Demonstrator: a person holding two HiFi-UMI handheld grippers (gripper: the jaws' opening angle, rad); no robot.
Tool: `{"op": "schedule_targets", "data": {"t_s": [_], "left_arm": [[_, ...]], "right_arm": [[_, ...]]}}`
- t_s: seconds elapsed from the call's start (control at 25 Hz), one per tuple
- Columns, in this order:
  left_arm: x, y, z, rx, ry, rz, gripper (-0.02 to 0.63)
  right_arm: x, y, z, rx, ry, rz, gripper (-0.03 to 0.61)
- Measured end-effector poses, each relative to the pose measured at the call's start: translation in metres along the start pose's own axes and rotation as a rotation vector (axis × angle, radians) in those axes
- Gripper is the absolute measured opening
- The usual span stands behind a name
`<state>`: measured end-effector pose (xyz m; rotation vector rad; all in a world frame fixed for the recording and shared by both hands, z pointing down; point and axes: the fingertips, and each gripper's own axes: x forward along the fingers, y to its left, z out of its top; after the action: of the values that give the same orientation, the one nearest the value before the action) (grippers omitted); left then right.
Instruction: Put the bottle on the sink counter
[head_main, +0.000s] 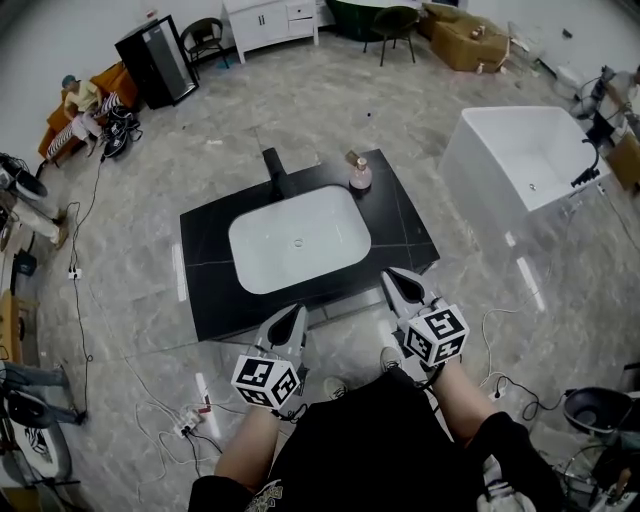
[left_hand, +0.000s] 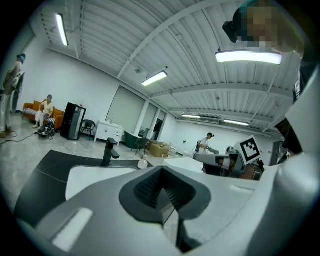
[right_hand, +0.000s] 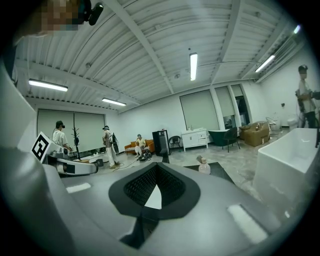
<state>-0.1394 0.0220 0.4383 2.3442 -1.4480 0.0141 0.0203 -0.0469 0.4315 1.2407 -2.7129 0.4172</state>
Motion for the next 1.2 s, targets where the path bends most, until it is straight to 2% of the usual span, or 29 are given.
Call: {"op": "schedule_targets", "data": {"t_s": [0.36,0.8,1.2], "left_arm": [[0.002,-0.025,0.006,0.01,-0.019,0.047,0.0],[0.031,-0.086,0.0,0.019,-0.015,0.081,0.0],[0.056,-0.119,-0.02,0.016,0.012,0.091,0.0]], "right_arm": [[-0.024,-0.003,0.004,-0.01,0.016,0.078,0.028],[-0.062,-0.041,0.009,-0.015,0.031,0.15,0.028],[-0.078,-0.068,-0.015,0.018,0.068,0.191,0.027]]}}
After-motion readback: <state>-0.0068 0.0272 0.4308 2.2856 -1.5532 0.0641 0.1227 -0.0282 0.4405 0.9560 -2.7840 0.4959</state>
